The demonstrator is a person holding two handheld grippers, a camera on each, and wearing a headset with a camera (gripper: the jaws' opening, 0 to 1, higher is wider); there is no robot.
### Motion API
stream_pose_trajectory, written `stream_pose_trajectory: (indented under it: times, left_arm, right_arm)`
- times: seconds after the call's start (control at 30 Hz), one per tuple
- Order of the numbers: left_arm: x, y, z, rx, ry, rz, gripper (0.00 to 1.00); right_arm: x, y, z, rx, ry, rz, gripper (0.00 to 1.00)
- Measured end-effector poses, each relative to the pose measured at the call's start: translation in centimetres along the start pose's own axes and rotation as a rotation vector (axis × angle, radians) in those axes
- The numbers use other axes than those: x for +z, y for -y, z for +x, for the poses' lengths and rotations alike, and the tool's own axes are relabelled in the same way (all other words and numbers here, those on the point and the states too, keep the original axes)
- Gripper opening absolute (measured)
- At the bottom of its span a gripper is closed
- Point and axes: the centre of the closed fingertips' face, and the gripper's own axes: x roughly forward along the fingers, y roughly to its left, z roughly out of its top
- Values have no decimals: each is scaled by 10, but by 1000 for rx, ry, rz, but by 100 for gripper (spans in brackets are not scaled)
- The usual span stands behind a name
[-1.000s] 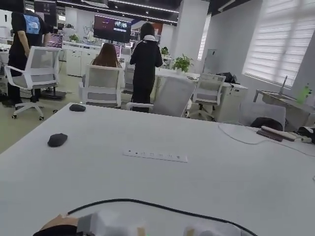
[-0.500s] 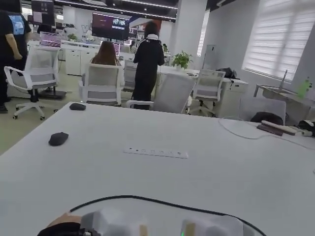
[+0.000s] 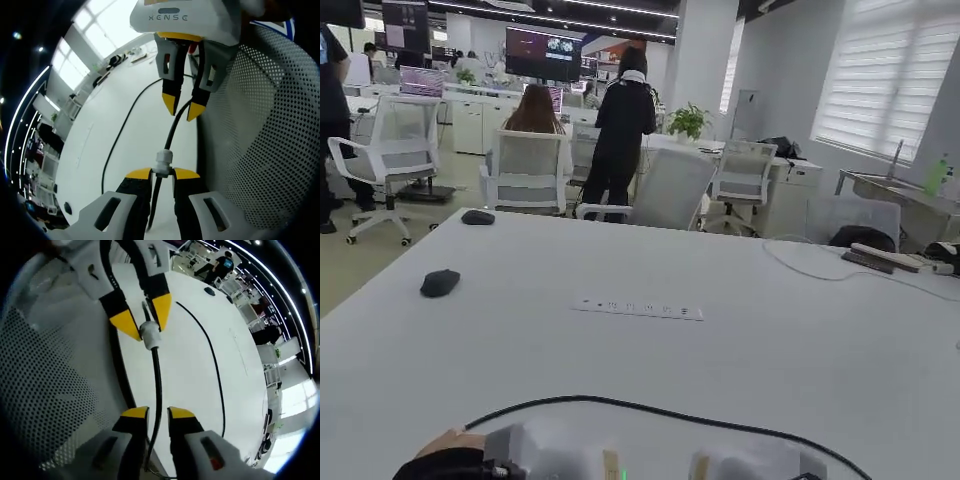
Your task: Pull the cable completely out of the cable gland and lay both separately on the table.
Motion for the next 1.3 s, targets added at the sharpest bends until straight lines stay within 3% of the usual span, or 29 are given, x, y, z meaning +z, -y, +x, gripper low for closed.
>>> stream_pose_trajectory:
  times: [0.07,0.23,0.4,0.57,0.73,0.87,1.0,1.2,1.3]
  left_arm:
    - [1,0,0,-1,3,-2,17]
    - [5,1,-1,-7,21,0,17]
    - [8,2,-1,-10,36,16,17]
    - [13,0,-2,-2,56,34,17]
    - [14,1,0,-6,58,30,17]
    - [8,-2,1,4,33,31,17]
    - [8,-4,0,10,32,20,17]
    - [6,-9,-2,34,27,12,17]
    - [6,-13,-4,55,31,6,17]
  right_arm:
    - [11,-3,-2,27,62,12,15]
    - [32,-3,-9,25,171,-1,19]
    - [44,-5,-16,7,227,-46,15]
    - [49,0,-19,-1,265,-30,6]
    - [46,2,-17,-12,258,-16,3]
    - [36,5,-13,-22,206,-12,3]
    - [32,9,-12,-32,194,16,3]
    - [5,16,-6,-64,60,57,3]
    - [1,17,-5,-58,43,74,3]
